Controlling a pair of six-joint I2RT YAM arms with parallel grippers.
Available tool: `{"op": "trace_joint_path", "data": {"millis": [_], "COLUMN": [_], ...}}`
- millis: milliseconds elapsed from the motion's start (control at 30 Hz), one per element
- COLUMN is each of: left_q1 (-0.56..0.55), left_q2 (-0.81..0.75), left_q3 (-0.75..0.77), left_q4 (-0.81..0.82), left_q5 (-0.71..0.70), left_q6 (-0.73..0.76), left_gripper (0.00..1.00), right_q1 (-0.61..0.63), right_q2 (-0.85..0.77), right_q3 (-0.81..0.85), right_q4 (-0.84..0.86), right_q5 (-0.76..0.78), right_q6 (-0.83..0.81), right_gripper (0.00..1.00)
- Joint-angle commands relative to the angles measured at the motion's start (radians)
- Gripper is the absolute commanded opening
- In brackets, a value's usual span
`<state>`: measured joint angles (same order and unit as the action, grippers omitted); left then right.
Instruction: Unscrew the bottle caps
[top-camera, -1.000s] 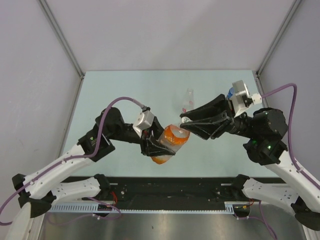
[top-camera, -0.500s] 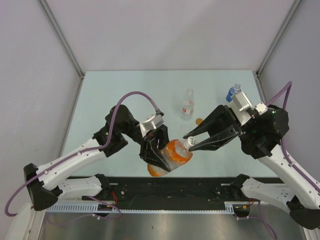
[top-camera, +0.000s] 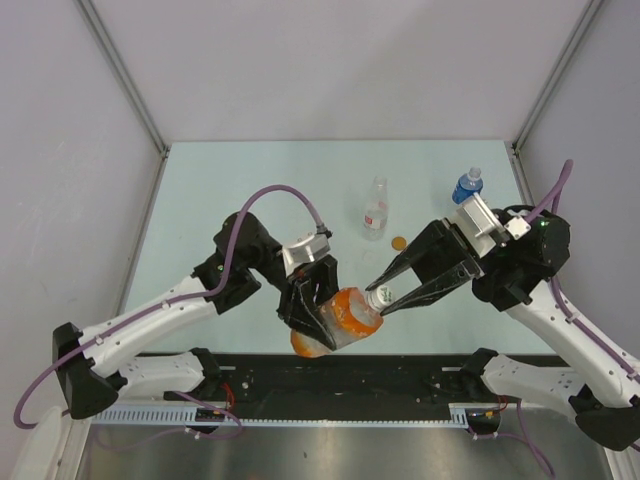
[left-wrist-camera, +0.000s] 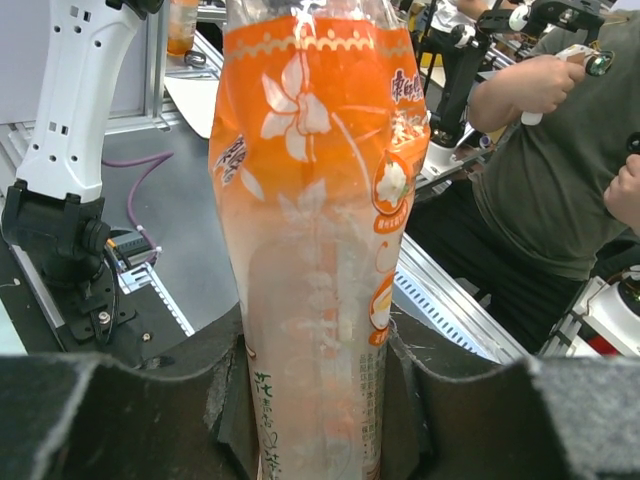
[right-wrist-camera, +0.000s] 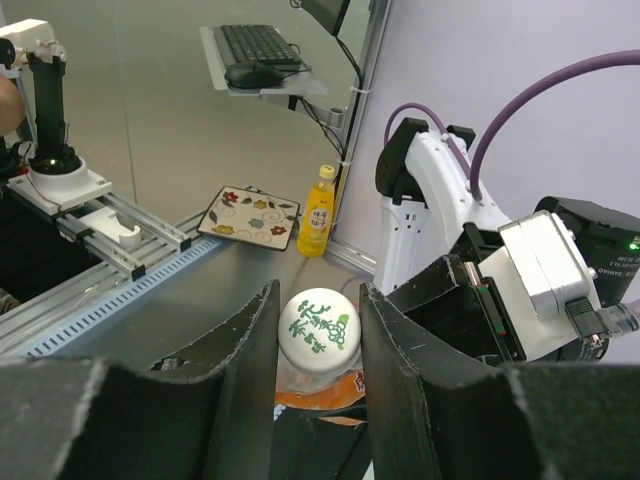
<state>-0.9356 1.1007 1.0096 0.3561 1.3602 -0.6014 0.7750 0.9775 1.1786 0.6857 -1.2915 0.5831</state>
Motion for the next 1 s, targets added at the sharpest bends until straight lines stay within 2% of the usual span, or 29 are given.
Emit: {"op": "trace_joint_path", "data": {"millis": [0, 100, 133, 300, 333, 400, 433, 533, 633, 700, 733, 967], "left_q1": [0.008, 0.008, 0.008, 0.009, 0.009, 0.009, 0.011, 0.011, 0.011, 0.011, 0.009, 0.003], "left_q2": [-0.025, -0.028, -0.03, -0.041, -0.047, -0.051, -0.061, -0.073, -0.084, -0.094, -0.099, -0.166], "left_q3": [0.055, 0.079, 0.084, 0.116, 0.121, 0.136, 0.141, 0.152, 0.152, 0.146, 0.139, 0.061], "left_q4": [0.035, -0.092, -0.139, -0.256, -0.299, -0.382, -0.403, -0.479, -0.516, -0.545, -0.551, -0.543], "left_q5": [-0.055, -0.075, -0.082, -0.134, -0.157, -0.191, -0.235, -0.327, -0.413, -0.537, -0.65, -1.046], "left_q6": [0.086, 0.181, 0.216, 0.305, 0.339, 0.379, 0.415, 0.475, 0.505, 0.526, 0.528, 0.563], "left_gripper": [0.0, 0.0, 0.0, 0.0, 0.0, 0.0, 0.0, 0.0, 0.0, 0.0, 0.0, 0.01], "right_q1": [0.017, 0.004, -0.003, -0.074, -0.091, -0.109, -0.134, -0.178, -0.206, -0.217, -0.22, -0.218], "right_q2": [0.013, 0.009, 0.006, -0.031, -0.04, -0.051, -0.063, -0.079, -0.091, -0.106, -0.111, -0.148], "right_q3": [0.003, 0.003, 0.003, 0.004, 0.003, 0.003, 0.003, 0.006, 0.022, 0.036, 0.041, 0.047], "right_q4": [-0.029, -0.057, -0.07, -0.215, -0.227, -0.253, -0.264, -0.294, -0.359, -0.435, -0.477, -0.561], "right_q5": [-0.161, -0.138, -0.112, -0.025, -0.005, 0.026, 0.075, 0.174, 0.296, 0.433, 0.47, 0.801], "right_q6": [0.057, 0.05, 0.047, -0.005, -0.009, -0.009, -0.009, 0.001, -0.012, -0.046, -0.055, -0.032], "right_gripper": [0.0, 0.0, 0.03, 0.39, 0.55, 0.68, 0.8, 0.98, 1.0, 1.0, 1.0, 1.0]}}
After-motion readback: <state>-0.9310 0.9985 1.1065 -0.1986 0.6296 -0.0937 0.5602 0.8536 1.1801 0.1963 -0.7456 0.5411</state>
